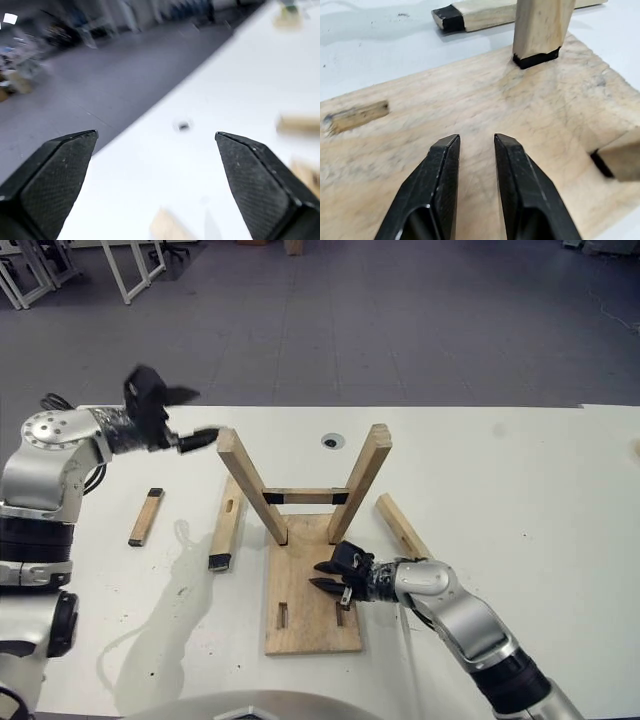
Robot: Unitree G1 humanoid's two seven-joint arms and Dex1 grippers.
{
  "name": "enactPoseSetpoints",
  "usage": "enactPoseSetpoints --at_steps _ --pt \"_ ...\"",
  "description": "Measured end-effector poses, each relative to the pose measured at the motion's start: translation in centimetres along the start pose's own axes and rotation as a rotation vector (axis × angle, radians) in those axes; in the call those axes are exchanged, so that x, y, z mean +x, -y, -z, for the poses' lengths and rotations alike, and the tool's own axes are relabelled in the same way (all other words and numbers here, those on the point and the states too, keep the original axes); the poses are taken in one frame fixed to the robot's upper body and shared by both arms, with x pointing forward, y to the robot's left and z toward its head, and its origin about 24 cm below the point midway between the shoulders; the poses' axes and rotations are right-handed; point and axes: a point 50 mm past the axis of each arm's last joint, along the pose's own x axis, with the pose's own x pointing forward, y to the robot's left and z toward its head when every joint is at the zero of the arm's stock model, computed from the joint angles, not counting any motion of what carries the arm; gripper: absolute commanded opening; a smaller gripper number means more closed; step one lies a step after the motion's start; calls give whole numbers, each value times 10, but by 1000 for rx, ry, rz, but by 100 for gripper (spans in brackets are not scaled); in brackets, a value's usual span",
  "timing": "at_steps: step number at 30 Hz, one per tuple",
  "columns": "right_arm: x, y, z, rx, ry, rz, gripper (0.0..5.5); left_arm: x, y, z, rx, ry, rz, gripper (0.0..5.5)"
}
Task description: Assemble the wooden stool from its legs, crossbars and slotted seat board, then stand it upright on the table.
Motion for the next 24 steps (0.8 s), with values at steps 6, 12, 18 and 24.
enactPoseSetpoints --at_steps 6,12,18,24 --pt "9 9 3 17 3 54 125 6 56 -61 -337 168 -148 343" --pt "11 4 5 29 11 74 125 13 82 -58 -423 54 -87 343" --pt "14 3 3 45 30 100 125 9 67 -104 -385 362 -136 343" --pt "15 4 4 50 29 119 125 4 72 -113 -334 452 -100 343"
